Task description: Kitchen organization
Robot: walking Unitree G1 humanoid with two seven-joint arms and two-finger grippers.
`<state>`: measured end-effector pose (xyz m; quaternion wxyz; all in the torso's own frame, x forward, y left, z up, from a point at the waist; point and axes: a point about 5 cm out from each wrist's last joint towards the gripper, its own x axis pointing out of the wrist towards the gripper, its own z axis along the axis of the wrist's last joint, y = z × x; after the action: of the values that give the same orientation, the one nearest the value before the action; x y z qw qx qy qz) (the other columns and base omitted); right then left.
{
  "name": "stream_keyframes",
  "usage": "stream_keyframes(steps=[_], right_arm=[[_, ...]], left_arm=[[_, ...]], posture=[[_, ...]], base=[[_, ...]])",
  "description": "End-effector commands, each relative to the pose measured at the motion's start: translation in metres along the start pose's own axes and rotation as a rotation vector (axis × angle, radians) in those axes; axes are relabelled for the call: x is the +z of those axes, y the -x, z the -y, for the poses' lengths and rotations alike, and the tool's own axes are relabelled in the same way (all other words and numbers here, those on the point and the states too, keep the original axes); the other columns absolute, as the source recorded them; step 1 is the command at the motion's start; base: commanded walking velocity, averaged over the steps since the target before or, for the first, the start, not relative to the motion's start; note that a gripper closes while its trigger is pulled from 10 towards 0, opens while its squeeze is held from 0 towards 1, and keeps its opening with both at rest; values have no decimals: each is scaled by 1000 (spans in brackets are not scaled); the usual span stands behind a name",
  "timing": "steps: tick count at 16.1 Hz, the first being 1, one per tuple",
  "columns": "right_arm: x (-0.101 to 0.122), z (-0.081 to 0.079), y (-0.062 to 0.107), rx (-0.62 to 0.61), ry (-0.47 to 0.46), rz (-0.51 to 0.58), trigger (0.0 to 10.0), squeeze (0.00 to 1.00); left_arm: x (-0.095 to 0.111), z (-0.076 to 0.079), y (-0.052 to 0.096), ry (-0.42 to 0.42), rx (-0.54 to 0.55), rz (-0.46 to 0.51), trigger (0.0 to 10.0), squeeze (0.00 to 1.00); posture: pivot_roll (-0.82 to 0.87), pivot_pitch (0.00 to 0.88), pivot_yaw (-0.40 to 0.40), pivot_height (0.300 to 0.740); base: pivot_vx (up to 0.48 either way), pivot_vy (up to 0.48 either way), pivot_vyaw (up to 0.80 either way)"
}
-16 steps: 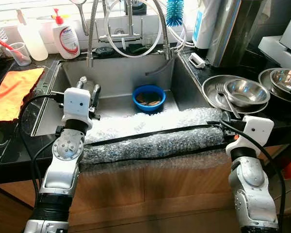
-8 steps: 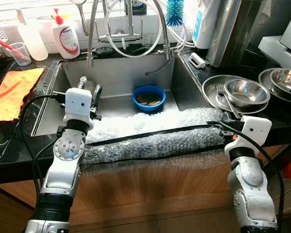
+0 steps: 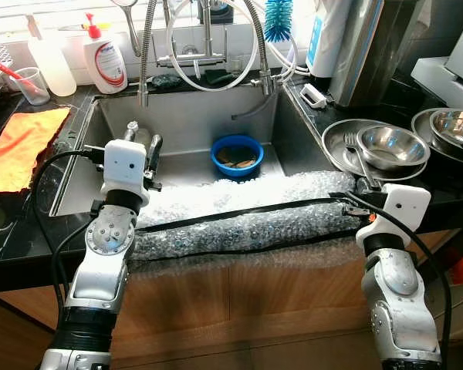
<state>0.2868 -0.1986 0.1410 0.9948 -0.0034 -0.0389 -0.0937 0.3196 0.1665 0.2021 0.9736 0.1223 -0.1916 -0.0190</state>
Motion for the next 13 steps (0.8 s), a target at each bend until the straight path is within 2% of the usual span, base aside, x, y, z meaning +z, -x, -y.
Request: stream_keyframes(steps=[1, 10, 11, 12, 13], right_arm=[[0, -4, -1, 16, -9, -7, 0, 0], [6, -13, -1, 82, -40, 28, 0, 0], [6, -13, -1, 82, -40, 28, 941, 0], [8, -14, -1, 84, -40, 46, 4941, 0], [11, -14, -2, 86, -35, 60, 10000, 0]], left_arm=[[4, 0, -1, -16, -5, 16, 10000, 0], [5, 1, -2, -28, -6, 24, 10000, 0], [5, 1, -2, -29, -6, 24, 10000, 0], [5, 1, -2, -28, -5, 24, 10000, 0], [5, 1, -2, -28, -5, 25, 10000, 0]], posture=[[-49, 26, 20, 740], [-47, 26, 20, 740], [-47, 26, 20, 740], [-47, 26, 20, 740], [-48, 26, 19, 740]], base=[[0, 0, 0], [0, 0, 0], [0, 0, 0], [0, 0, 0], [0, 0, 0]])
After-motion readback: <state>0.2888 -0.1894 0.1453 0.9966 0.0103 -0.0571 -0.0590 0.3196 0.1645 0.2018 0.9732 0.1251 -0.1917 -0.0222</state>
